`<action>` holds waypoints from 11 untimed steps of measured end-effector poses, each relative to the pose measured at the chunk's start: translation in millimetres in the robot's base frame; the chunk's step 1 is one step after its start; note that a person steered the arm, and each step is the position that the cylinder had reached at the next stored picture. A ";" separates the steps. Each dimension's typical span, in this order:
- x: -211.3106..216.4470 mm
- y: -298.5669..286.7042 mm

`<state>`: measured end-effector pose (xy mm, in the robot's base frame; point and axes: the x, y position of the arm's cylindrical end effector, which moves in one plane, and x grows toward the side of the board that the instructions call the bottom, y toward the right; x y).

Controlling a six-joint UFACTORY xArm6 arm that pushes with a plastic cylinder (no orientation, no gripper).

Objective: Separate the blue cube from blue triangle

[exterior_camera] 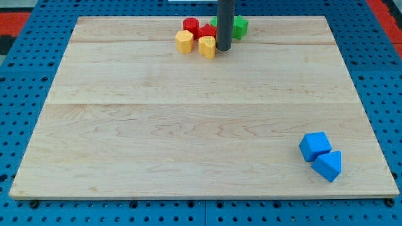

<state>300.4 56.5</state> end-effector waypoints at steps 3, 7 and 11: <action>136.4 213.0; 307.1 174.9; 279.9 125.5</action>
<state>580.3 182.0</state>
